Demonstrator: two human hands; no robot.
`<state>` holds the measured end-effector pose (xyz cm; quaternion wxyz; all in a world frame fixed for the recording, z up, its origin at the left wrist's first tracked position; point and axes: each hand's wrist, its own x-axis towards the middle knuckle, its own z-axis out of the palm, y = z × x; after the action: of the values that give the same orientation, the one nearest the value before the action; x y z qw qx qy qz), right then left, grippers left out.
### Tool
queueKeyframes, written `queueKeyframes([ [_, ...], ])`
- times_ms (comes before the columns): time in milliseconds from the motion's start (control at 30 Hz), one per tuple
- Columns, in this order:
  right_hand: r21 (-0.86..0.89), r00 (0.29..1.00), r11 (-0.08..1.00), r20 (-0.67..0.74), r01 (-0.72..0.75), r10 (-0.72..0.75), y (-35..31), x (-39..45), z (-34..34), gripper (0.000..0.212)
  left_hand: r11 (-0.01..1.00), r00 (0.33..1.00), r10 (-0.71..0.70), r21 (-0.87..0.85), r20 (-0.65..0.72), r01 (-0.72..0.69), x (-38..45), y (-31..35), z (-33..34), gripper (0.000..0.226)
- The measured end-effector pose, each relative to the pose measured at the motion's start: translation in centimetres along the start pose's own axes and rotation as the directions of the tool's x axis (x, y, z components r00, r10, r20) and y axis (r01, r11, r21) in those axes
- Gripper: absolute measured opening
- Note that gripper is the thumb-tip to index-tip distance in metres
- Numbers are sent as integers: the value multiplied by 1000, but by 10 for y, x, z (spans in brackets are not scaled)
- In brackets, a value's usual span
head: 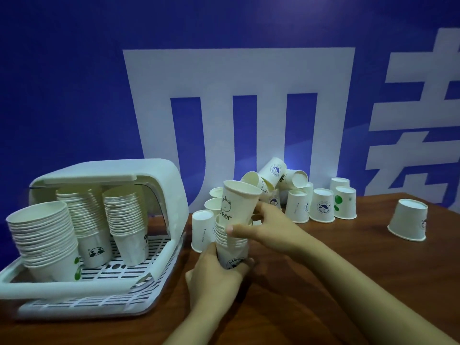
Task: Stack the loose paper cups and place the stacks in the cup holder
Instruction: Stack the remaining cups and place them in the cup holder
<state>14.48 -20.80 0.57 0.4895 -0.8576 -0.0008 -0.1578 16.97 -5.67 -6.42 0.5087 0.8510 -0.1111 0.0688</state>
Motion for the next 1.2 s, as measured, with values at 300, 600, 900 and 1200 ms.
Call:
queueKeyframes([
  [300, 111, 996, 993, -84, 47, -38, -13, -8, -4, 44, 1000, 999, -2, 15, -32, 3, 3, -5, 4, 48],
  [600, -290, 986, 949, 143, 122, -83, 3, 3, 13, 59, 996, 999, 20, 89, 35, -23, 3, -5, 5, 57],
  [900, 488, 971, 866, 132, 111, -199, 38, -15, 36, 62, 971, 997, 2, 236, 73, -19, 0, 0, 3, 62],
  [1200, 101, 981, 991, -182, 84, -65, 69, -21, 30, 62, 982, 986, -152, -126, -75, 142, 15, -12, 2, 64],
])
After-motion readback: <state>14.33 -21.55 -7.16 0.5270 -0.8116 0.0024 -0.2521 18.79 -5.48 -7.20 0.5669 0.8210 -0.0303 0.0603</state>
